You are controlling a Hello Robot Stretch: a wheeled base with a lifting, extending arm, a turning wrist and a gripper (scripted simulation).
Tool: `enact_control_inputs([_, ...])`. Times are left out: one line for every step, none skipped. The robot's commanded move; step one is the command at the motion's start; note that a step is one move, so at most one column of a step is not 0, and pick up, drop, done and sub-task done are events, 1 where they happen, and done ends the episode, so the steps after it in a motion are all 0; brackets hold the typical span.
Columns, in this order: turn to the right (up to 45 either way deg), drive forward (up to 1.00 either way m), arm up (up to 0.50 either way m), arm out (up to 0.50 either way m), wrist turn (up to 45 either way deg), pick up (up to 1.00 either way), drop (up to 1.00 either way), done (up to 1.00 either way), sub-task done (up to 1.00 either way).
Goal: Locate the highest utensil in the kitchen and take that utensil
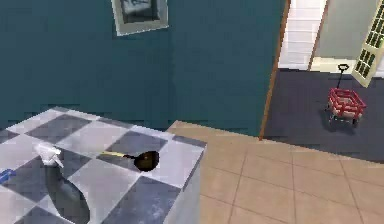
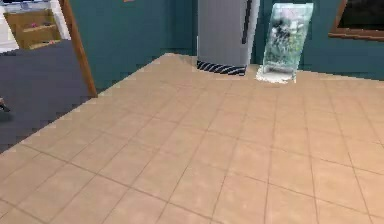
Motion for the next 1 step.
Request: enact_control_inputs([-45.0,0.00,0.00,0.00,0.0,0.00,0.00,0.00,0.00])
